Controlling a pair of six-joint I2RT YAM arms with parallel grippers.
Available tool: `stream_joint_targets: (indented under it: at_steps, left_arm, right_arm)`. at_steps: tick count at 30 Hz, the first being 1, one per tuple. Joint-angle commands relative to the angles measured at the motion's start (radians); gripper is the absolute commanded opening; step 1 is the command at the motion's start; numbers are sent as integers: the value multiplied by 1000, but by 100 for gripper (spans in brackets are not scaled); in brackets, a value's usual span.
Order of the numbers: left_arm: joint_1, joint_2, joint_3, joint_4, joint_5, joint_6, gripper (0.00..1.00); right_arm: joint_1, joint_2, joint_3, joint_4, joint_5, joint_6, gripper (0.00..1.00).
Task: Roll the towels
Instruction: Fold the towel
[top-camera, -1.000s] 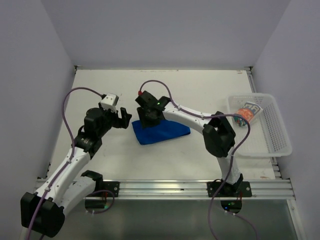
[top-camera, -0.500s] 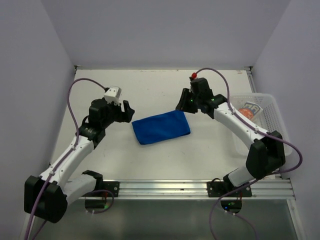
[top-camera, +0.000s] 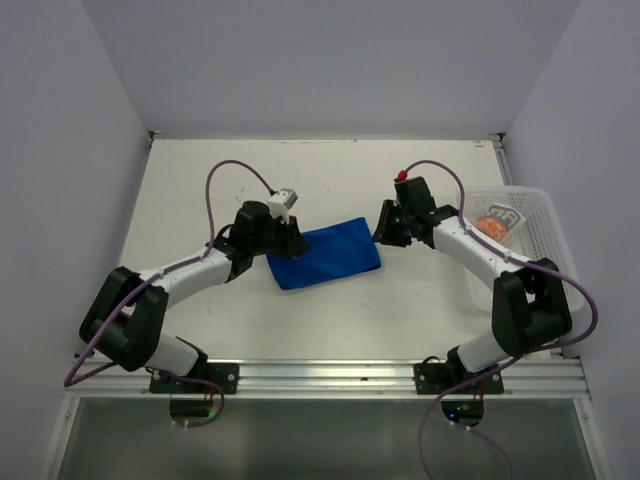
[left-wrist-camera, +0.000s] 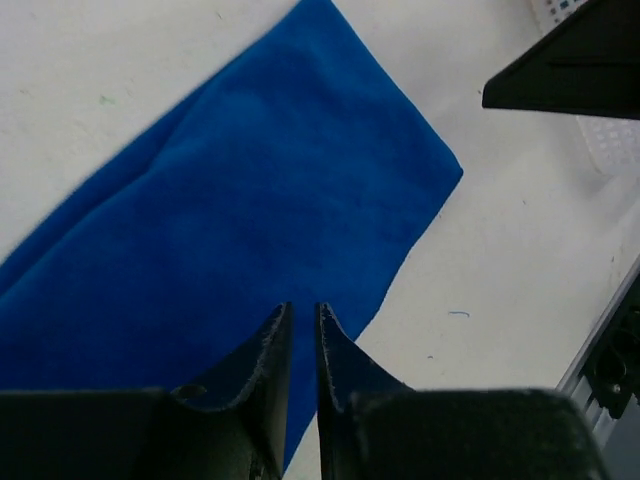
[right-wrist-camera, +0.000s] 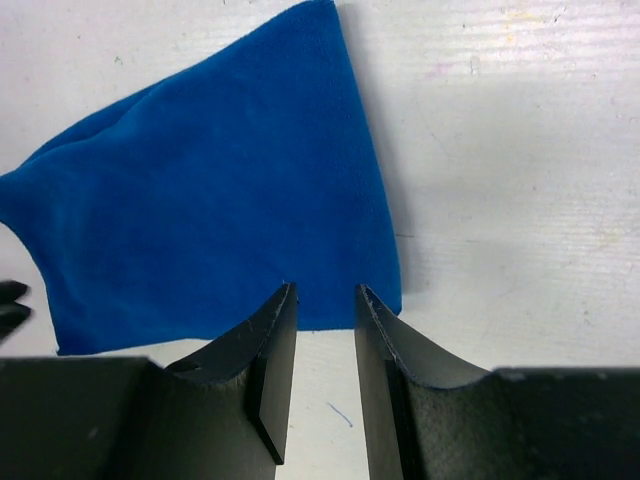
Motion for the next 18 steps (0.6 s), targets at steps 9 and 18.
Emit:
stream_joint_targets:
  at_steps: [9, 18]
  left_arm:
    - [-79, 105, -129, 101, -73, -74, 3]
    - [-78, 50, -226, 65, -184, -106, 0]
  right_arm:
    - [-29, 24, 38, 68, -47, -21, 33]
    - [-35, 12, 37, 70, -56, -28, 33]
